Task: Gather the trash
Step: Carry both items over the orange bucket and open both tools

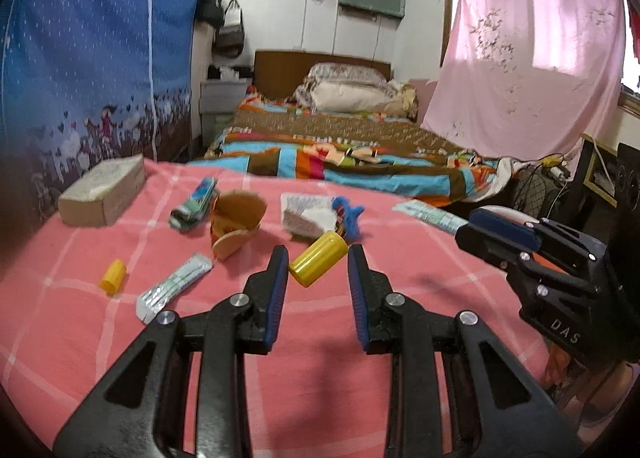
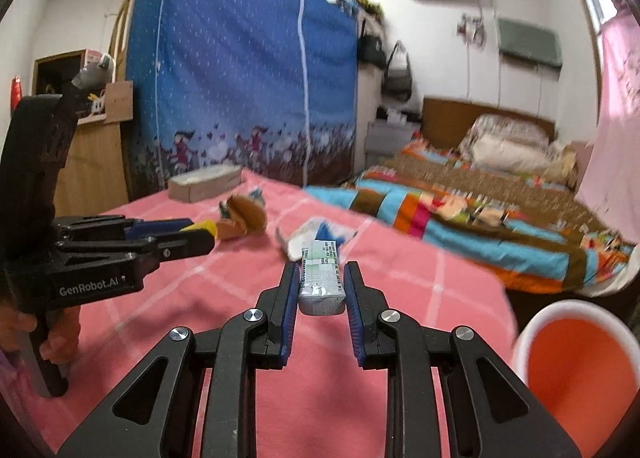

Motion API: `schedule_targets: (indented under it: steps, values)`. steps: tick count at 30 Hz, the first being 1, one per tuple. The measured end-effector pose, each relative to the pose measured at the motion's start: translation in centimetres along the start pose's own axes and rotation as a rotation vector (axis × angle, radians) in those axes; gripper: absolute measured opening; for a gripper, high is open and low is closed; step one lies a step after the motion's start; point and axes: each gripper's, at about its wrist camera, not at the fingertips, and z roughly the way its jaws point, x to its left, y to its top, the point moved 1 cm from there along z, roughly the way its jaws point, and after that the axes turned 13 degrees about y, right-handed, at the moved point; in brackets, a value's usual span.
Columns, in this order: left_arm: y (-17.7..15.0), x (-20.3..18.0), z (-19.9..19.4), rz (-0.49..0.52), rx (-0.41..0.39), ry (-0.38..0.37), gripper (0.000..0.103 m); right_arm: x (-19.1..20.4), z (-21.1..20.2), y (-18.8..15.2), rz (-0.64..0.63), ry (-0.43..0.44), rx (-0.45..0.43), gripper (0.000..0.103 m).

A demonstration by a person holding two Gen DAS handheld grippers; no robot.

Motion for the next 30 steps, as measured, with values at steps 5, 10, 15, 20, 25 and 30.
schedule_targets:
  steps: [5, 10, 15, 20, 25, 30]
  values:
    - [0.7, -1.8, -1.5, 0.004, -0.091, -0.009, 0.033, -0.8, -2.5, 0.9, -0.006, -0.057, -0.113, 0.021]
    - [1.8, -4.4, -2.9, 0.046, -0.193, -0.027, 0.033, -2.0, -5.1, 1.6, -0.003, -0.124, -0.205, 0.021]
    - [3.2, -7.9, -3.9, 0.073, -0.275, -0.084, 0.033, -3.6, -8.5, 1.9, 0.012, -0.203, -0.293, 0.021]
    - [3.8, -10.9, -3.9, 0.099, -0.290, -0.144, 0.033, -5.7, -11.6, 1.3, 0.048, -0.276, -0.340, 0.021]
    - [3.7, -14.3, -3.2, 0.133, -0.255, -0.221, 0.033, -7.8, -14.0, 0.2, 0.103, -0.344, -0.340, 0.021]
    - [3.3, -17.4, -2.5, 0.171, -0.195, -0.266, 0.033, -9.6, -15.4, -0.8, 0.155, -0.397, -0.318, 0.021]
